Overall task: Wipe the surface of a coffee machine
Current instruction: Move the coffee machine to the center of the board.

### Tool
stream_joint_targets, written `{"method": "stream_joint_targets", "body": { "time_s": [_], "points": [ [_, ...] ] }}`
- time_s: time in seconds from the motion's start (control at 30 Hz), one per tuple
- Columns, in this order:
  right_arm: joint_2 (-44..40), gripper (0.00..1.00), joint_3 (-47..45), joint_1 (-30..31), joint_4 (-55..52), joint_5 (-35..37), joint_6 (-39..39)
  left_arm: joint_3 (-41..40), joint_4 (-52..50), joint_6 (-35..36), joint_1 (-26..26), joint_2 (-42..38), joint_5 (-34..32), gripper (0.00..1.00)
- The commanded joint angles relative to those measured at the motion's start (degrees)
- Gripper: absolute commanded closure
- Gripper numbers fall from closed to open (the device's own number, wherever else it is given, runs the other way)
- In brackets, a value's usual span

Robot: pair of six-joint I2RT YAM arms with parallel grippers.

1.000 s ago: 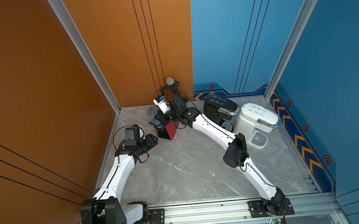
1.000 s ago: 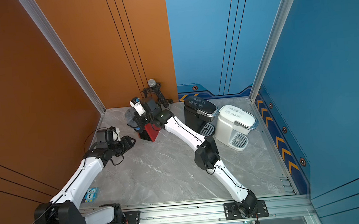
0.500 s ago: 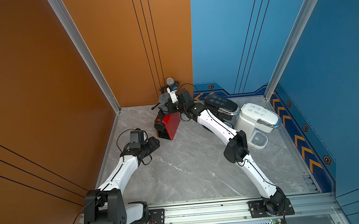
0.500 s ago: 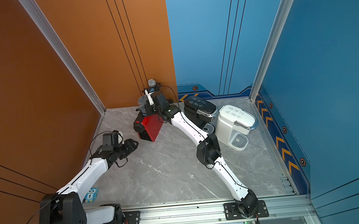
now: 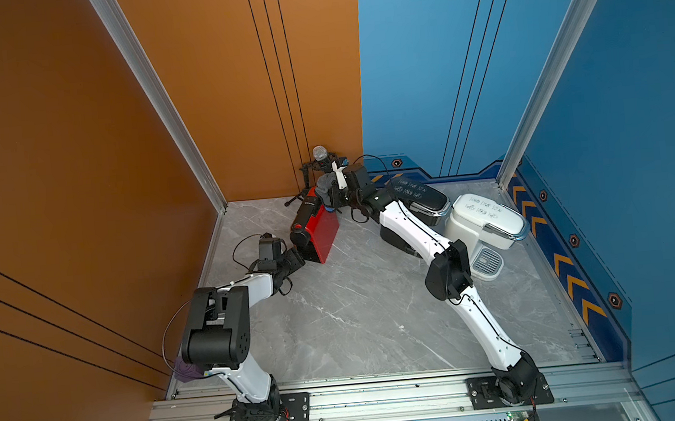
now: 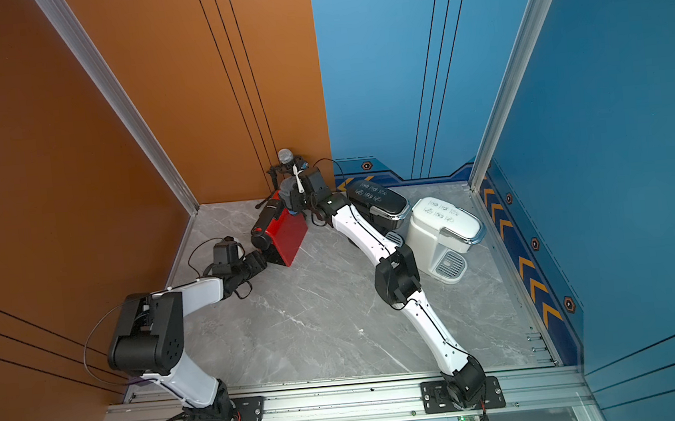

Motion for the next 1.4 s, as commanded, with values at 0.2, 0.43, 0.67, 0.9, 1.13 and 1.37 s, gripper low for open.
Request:
{"method": "stream_joint_targets", "body": {
  "time_s": [0.2, 0.43, 0.67, 0.9, 1.13, 1.37],
  "points": [
    [-0.74, 1.00, -3.63, 0.01, -4.09, -5.80, 0.62, 8.91, 7.08, 6.50, 0.54, 9.51, 7.15, 0.37],
    [-1.36, 1.00, -4.76, -0.08, -4.10, -8.22, 0.38, 11.95, 7.12, 6.59, 0.42, 12.64, 8.27, 0.60],
    [-3.09, 1.00, -6.74, -0.16, -4.09, -9.01, -0.59, 11.50, 7.01, 6.34, 0.36, 12.53, 7.81, 0.91],
    [-6.06, 1.00, -10.68, -0.22, -4.01, -9.06, -1.53, 7.75, 6.66, 6.81, -0.39, 9.61, 5.44, 1.00],
    [-12.06, 1.00, -21.03, -0.59, -0.23, -8.76, -1.17, 1.10, -3.16, 6.67, -2.00, 2.10, 0.24, 1.00],
    [-21.05, 1.00, -37.12, -1.32, 7.60, -8.51, 0.60, -6.47, -13.91, 4.58, -9.54, -6.52, -6.85, 1.00]
  ]
}}
